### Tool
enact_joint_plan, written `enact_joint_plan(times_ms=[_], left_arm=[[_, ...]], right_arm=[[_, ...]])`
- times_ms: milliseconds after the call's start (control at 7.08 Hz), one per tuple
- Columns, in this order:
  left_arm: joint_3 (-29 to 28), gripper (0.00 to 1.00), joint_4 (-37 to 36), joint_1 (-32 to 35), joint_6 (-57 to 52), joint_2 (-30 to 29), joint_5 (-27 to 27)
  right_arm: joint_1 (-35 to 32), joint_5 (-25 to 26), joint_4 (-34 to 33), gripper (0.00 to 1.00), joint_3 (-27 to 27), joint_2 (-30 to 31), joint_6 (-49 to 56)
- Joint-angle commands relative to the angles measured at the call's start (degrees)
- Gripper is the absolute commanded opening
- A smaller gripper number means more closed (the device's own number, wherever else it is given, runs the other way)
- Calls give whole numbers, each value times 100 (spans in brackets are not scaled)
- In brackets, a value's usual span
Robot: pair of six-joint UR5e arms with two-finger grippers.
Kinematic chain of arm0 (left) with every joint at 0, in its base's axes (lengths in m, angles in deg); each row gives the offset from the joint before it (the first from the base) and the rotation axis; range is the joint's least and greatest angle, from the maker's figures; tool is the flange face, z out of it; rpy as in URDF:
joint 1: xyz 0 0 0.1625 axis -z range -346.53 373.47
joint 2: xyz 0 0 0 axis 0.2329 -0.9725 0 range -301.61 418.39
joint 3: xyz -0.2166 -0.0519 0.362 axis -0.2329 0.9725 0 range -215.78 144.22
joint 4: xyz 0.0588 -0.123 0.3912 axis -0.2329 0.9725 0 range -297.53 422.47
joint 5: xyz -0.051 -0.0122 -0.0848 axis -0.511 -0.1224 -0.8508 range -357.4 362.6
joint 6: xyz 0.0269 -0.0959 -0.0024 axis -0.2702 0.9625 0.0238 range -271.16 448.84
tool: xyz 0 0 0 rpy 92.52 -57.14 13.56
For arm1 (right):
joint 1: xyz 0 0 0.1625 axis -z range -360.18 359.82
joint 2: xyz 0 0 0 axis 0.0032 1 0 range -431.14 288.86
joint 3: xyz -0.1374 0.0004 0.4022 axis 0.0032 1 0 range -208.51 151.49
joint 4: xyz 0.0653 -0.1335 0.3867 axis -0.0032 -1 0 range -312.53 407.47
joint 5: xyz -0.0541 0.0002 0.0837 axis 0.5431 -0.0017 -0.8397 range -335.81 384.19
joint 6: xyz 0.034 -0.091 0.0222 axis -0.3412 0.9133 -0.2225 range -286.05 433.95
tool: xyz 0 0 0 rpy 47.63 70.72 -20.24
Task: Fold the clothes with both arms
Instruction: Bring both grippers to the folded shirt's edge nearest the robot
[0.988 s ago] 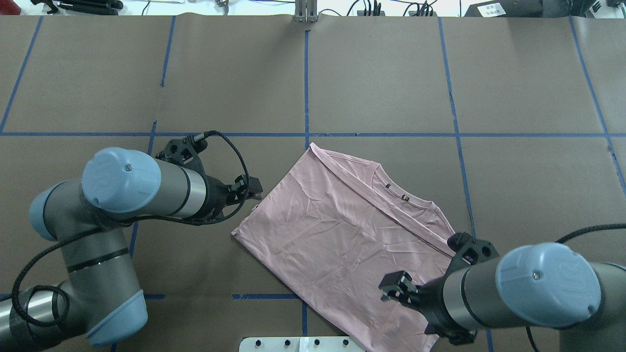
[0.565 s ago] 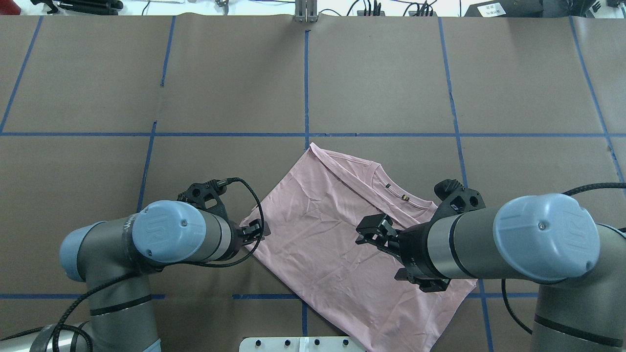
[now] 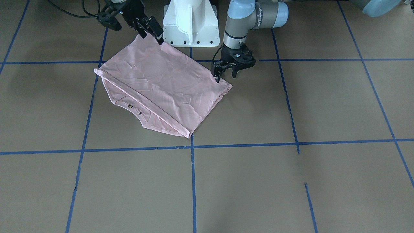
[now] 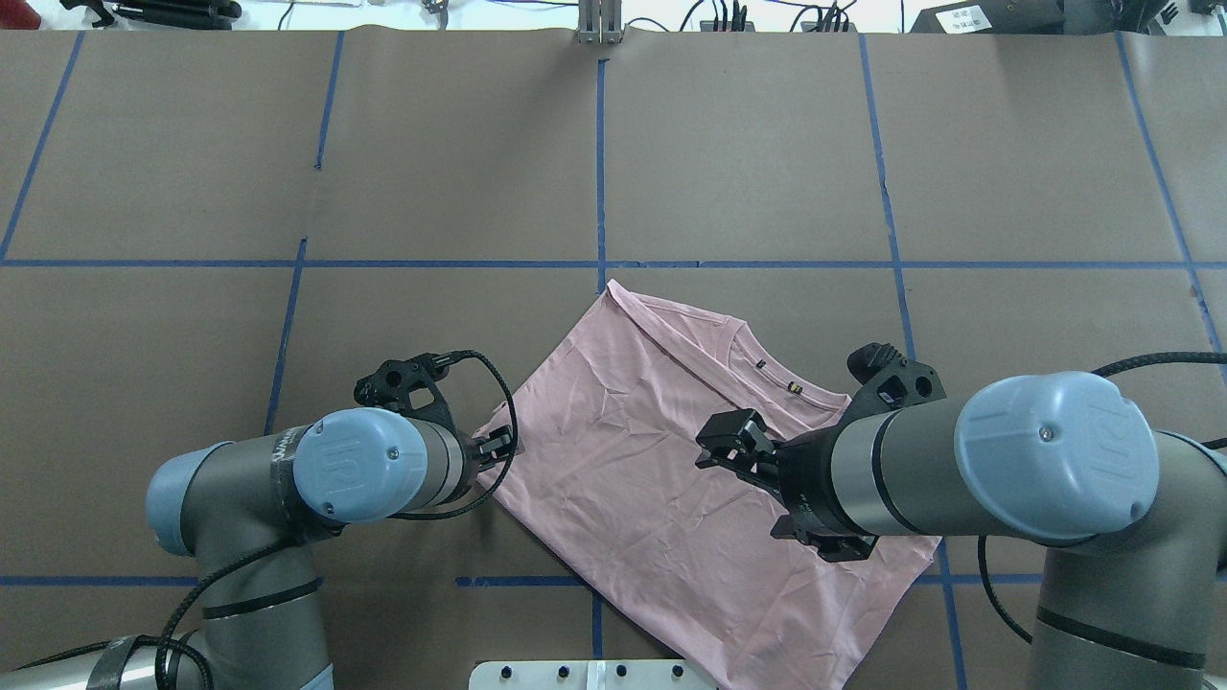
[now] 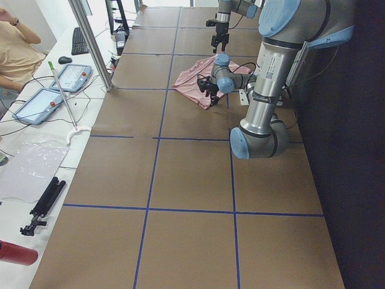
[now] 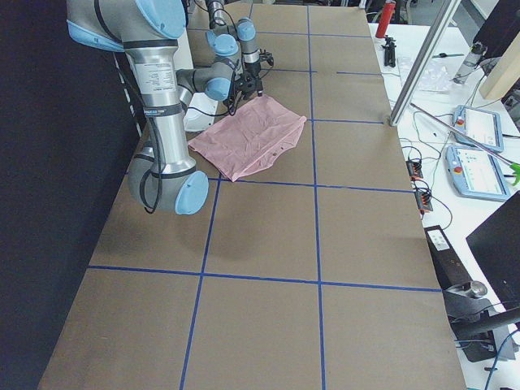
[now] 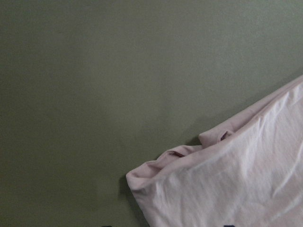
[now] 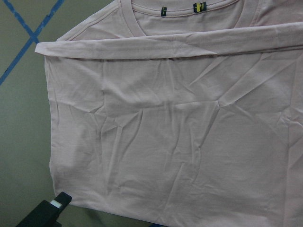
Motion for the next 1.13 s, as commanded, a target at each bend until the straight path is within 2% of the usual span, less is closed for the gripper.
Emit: enact_joint_plan(times_ms=[0, 847, 988], left_arm=[[-166, 78, 10, -2, -4, -5, 43], [-236, 63, 19, 24, -22, -75, 52], [-245, 54, 19, 33, -22, -84, 52]], right_arm=[[-4, 68, 0, 100, 14, 8, 7], [-4, 59, -9, 100, 14, 52, 7], [-4, 59, -9, 100, 22, 52, 7]])
